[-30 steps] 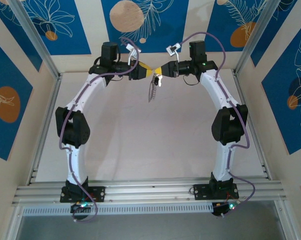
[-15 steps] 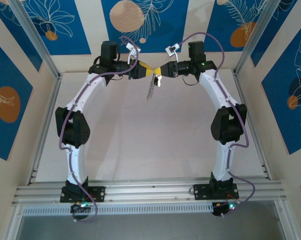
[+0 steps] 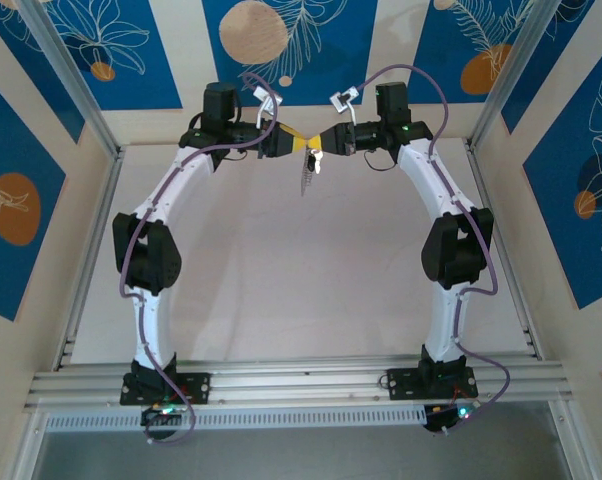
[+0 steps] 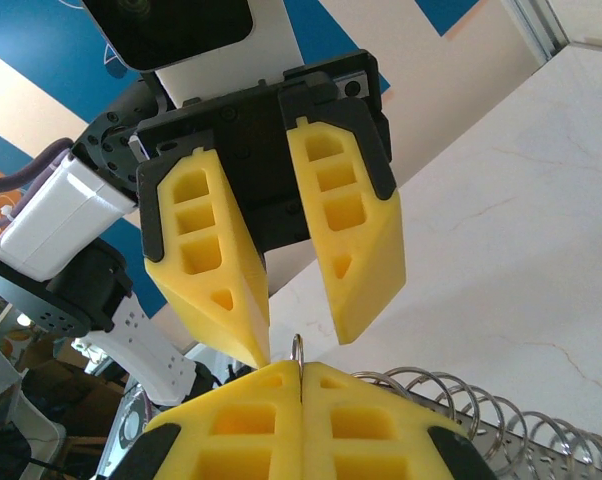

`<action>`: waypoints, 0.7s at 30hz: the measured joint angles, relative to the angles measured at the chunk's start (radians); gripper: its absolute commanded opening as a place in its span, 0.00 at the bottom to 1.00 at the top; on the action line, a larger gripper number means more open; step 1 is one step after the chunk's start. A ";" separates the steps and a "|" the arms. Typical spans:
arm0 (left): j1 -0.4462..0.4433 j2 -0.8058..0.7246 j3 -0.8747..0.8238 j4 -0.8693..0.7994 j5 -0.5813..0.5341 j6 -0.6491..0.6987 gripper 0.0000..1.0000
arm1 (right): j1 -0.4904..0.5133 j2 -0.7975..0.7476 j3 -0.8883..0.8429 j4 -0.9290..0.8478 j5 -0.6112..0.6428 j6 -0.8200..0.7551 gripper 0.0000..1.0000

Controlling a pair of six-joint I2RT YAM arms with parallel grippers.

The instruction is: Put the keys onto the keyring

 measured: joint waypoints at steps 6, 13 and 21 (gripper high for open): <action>-0.003 0.000 0.000 -0.003 0.008 0.001 0.18 | 0.001 0.000 0.000 0.000 -0.002 0.000 0.00; -0.009 0.000 0.000 -0.006 0.014 0.000 0.07 | 0.003 0.000 0.000 0.000 -0.011 0.000 0.00; -0.009 0.000 0.000 -0.011 0.016 0.002 0.01 | 0.004 0.000 0.000 0.000 -0.014 0.000 0.00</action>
